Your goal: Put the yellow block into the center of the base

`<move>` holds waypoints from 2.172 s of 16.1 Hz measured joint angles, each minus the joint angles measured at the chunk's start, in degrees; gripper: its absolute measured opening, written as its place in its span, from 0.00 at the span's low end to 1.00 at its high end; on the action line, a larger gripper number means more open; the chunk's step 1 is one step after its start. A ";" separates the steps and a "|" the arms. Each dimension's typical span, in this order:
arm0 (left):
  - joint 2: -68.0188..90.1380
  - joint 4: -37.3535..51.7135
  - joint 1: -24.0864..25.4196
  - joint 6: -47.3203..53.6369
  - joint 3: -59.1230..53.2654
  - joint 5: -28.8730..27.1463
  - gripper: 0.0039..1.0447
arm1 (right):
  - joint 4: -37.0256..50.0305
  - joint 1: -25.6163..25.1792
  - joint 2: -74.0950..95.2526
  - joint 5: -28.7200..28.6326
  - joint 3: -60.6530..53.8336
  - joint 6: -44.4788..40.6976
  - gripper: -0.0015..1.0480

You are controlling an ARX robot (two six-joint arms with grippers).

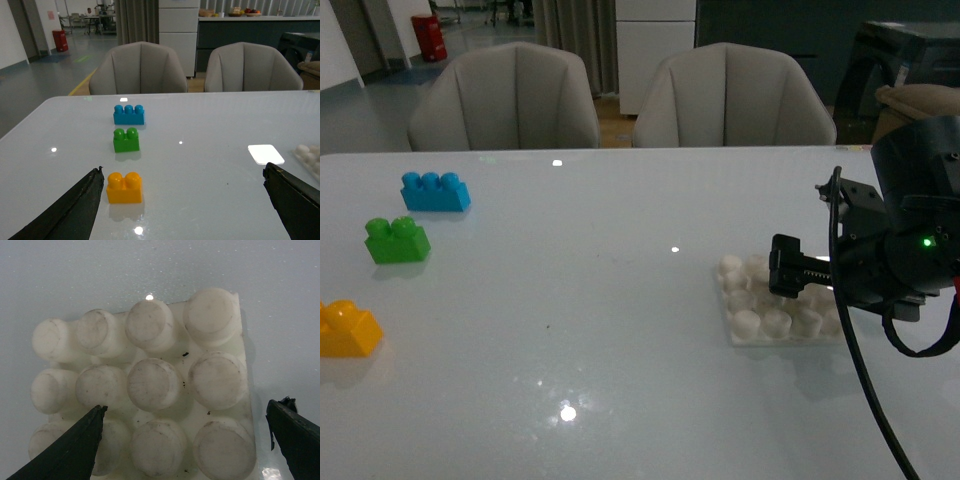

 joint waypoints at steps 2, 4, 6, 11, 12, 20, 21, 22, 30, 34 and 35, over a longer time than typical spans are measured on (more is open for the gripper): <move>0.00 0.00 0.00 0.00 0.00 0.00 0.94 | -0.37 0.92 0.15 0.22 0.52 0.22 0.94; 0.00 0.00 0.00 0.00 0.00 0.00 0.94 | -0.61 2.03 0.26 0.72 0.72 1.01 0.94; 0.02 0.00 0.00 0.00 0.00 0.00 0.94 | -0.61 2.78 0.31 0.98 0.81 2.08 0.94; 0.00 0.00 0.00 0.00 0.00 0.00 0.94 | -0.20 4.68 0.76 1.03 1.38 4.81 0.94; 0.02 0.00 0.00 0.00 0.00 0.02 0.94 | -0.22 5.33 0.98 1.07 1.79 5.84 0.94; 0.02 0.00 0.00 0.00 0.00 0.00 0.94 | -0.66 11.47 2.91 1.05 5.14 12.57 0.94; 0.00 0.00 0.00 0.00 0.00 0.00 0.94 | -0.63 11.87 2.91 1.05 5.14 13.22 0.94; 0.02 0.00 0.00 0.00 0.00 0.00 0.94 | -0.59 12.07 2.91 0.96 5.14 13.64 0.94; 0.00 0.00 0.00 0.00 0.00 0.00 0.94 | 3.65 4.26 -9.86 -0.13 -5.49 16.20 0.94; 0.02 0.00 0.00 0.00 0.00 0.00 0.94 | 9.81 -2.10 -29.73 2.82 -15.08 13.27 0.94; 0.02 0.00 0.00 0.00 0.00 0.00 0.94 | 10.21 -3.32 -36.11 3.04 -19.08 11.19 0.94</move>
